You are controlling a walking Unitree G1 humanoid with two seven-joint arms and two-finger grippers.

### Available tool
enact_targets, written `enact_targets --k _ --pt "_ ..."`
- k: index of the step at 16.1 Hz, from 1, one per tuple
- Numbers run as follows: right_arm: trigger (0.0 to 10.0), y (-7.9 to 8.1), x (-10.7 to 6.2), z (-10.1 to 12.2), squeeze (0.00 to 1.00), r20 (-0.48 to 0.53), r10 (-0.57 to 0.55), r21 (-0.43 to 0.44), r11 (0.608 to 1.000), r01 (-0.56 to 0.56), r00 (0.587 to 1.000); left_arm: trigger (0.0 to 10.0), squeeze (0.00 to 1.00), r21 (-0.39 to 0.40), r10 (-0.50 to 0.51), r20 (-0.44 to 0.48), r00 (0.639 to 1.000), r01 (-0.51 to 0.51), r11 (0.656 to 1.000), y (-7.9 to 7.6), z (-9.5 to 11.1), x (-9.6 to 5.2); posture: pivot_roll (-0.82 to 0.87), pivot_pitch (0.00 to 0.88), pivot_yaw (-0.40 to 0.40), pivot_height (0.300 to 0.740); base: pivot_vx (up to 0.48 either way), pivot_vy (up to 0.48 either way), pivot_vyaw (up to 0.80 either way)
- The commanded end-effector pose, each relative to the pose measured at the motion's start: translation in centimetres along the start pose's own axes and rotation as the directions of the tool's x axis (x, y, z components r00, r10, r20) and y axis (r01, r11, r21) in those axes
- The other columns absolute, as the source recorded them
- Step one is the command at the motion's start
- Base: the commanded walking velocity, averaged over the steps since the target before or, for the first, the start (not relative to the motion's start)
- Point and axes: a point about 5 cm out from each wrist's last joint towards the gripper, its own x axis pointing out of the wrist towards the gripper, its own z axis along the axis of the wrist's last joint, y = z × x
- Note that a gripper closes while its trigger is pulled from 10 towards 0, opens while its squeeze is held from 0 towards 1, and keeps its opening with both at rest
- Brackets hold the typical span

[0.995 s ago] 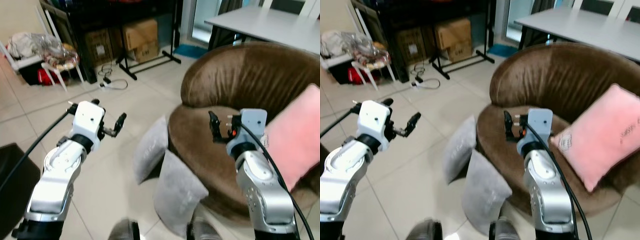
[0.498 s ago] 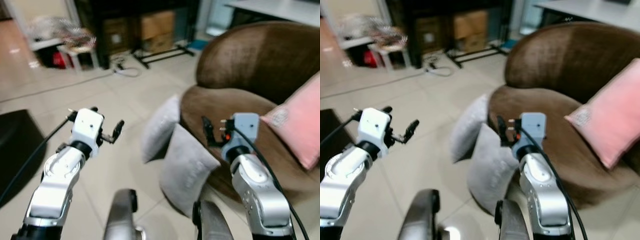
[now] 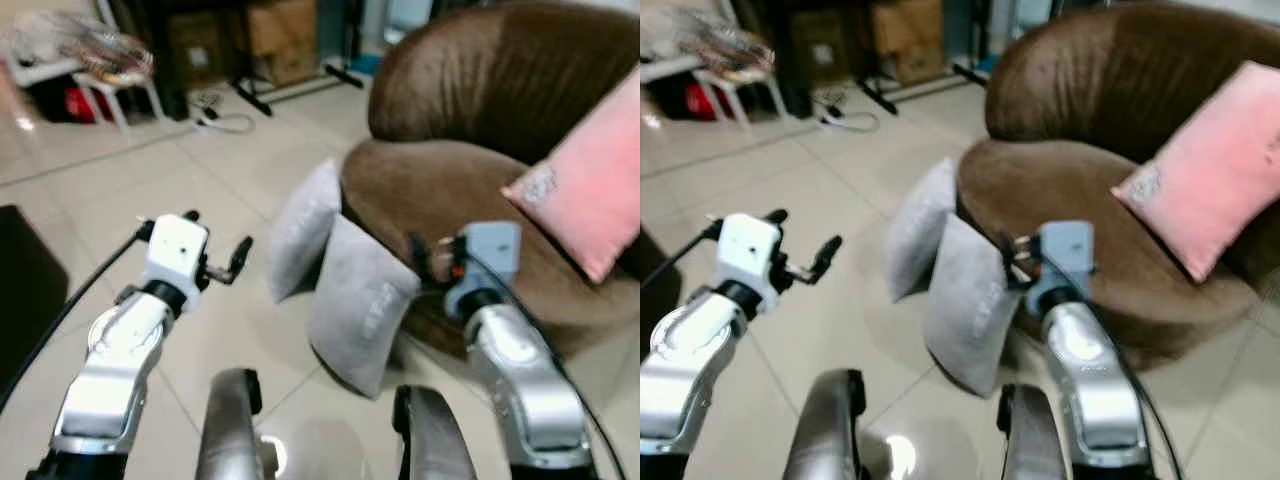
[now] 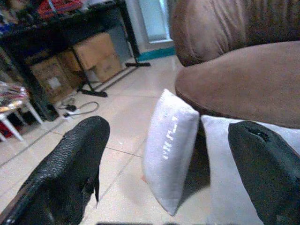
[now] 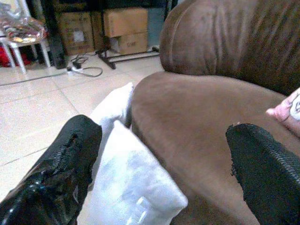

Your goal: Move the pillow to the sofa from floor

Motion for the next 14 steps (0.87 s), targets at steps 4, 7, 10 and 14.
enact_targets --k 4,7,10,14 --pt "10.0 -0.44 0.1 0.13 0.0 -0.004 -0.008 -0.018 1.0 0.008 1.0 10.0 0.45 0.001 -0.002 0.019 1.0 0.002 1.0 -0.04 0.48 0.1 -0.12 0.0 0.0 0.54 0.06 0.0 0.0" --pt "10.0 -0.39 0.15 0.18 0.0 -0.005 -0.006 -0.028 1.0 0.006 1.0 10.0 0.45 -0.003 -0.003 0.019 1.0 0.003 1.0 -0.07 0.46 0.09 -0.12 0.0 -0.001 0.54 0.0 0.0 0.0" --pt "10.0 -0.27 0.17 0.33 0.0 -0.002 0.011 -0.068 0.998 -0.011 1.0 10.0 0.5 -0.009 -0.008 0.02 1.0 0.008 1.0 -0.13 0.48 0.12 -0.12 0.0 -0.001 0.54 0.261 0.0 0.0" --pt "10.0 -0.28 0.2 0.13 0.0 -0.016 -0.006 -0.056 0.998 0.005 1.0 10.0 0.53 -0.017 -0.011 0.024 1.0 0.011 1.0 -0.18 0.52 0.12 -0.12 0.0 -0.001 0.54 0.348 0.0 0.2"
